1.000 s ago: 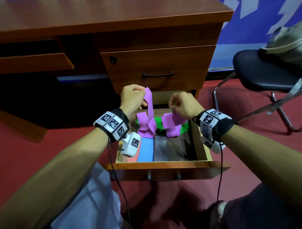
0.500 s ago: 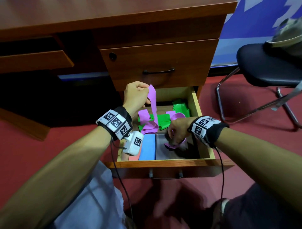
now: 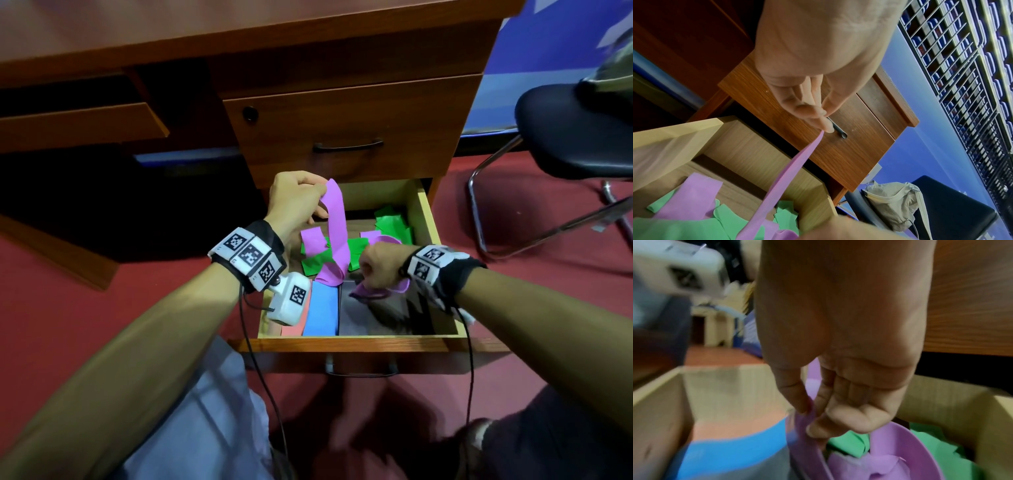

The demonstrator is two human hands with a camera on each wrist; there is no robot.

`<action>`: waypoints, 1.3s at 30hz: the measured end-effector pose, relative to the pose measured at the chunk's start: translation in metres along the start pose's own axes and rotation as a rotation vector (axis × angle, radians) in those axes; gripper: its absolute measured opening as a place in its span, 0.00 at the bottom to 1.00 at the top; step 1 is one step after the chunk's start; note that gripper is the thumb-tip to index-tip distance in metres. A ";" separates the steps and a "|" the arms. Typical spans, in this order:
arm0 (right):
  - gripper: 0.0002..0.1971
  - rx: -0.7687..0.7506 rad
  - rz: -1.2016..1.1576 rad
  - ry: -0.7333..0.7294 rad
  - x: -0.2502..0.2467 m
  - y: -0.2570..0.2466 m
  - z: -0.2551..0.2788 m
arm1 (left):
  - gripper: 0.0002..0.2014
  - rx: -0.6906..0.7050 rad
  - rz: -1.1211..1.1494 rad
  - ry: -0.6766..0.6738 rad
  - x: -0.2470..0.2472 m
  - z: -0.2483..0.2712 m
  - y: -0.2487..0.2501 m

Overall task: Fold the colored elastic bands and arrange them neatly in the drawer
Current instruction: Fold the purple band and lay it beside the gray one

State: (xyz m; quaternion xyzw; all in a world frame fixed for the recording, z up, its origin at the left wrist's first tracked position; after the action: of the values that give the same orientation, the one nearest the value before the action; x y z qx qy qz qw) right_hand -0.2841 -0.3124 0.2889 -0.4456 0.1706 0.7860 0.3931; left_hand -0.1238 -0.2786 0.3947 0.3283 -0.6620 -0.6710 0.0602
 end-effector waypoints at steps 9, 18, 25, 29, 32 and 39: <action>0.07 0.241 -0.984 0.620 -0.086 0.060 0.040 | 0.11 -0.263 0.108 -0.146 0.011 0.021 -0.003; 0.05 0.031 -0.818 0.558 -0.067 0.029 0.049 | 0.07 -0.410 0.171 -0.263 0.029 0.048 -0.005; 0.01 0.016 -0.647 0.595 -0.070 0.028 0.056 | 0.01 -0.433 0.232 -0.186 0.028 0.049 -0.012; 0.01 -0.013 -0.617 0.620 -0.073 0.026 0.060 | 0.02 -0.440 0.261 -0.157 0.026 0.049 -0.011; 0.01 -0.032 -0.614 0.643 -0.075 0.024 0.060 | 0.03 -0.437 0.269 -0.130 0.024 0.049 -0.011; 0.02 -0.123 -0.596 0.625 -0.072 0.017 0.057 | 0.06 -0.440 0.265 -0.160 0.028 0.051 -0.009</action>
State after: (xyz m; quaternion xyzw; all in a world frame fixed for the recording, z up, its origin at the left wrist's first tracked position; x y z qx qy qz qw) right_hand -0.3086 -0.3217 0.3784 -0.7146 0.0980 0.4741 0.5049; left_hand -0.1690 -0.2484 0.3718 0.1636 -0.5403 -0.8088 0.1647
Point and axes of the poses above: each hand's wrist, its own z-axis away from the middle knuckle, its own x-axis out of the palm, y = z × x, the point moved 6 cm from there along -z, towards the middle knuckle, and after that the axes turned 10 degrees about x, right-handed, at the moved point
